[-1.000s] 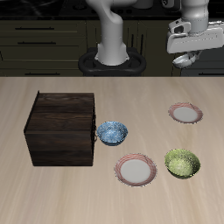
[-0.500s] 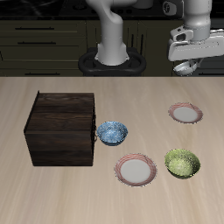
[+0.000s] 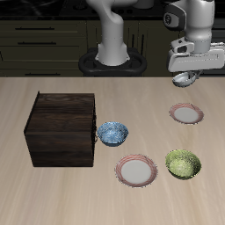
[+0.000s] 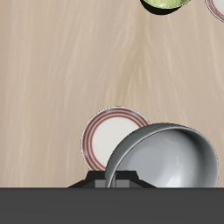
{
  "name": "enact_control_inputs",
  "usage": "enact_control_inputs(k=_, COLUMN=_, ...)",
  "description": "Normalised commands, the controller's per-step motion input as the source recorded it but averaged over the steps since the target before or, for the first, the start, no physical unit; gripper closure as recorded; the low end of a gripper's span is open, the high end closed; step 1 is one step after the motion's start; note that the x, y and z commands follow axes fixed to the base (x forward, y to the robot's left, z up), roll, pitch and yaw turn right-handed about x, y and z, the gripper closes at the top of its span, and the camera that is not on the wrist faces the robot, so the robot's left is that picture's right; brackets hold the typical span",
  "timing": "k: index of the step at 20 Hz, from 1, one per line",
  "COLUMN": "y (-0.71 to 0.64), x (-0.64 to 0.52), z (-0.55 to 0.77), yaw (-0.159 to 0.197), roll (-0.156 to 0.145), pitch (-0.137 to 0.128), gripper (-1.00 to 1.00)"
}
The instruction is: Place the white bowl onto the plate that is on the left side of the table
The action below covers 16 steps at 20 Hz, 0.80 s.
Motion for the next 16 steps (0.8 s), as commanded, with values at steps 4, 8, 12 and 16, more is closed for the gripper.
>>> enact_control_inputs(k=4, y=0.11, x=0.01, z=-0.30, yaw=0.023, roll=-0.006, pitch=-0.010, gripper=1.00)
enact_control_inputs(k=8, y=0.09, x=0.09, z=-0.43, yaw=0.010, roll=-0.011, pitch=0.043, gripper=1.00)
enact_control_inputs(k=12, y=0.08, x=0.00, z=-0.28, yaw=0.002, roll=0.014, pitch=0.034, gripper=1.00)
enact_control_inputs(k=16, y=0.16, x=-0.01, z=-0.30, yaw=0.017, roll=0.035, pitch=0.028, gripper=1.00)
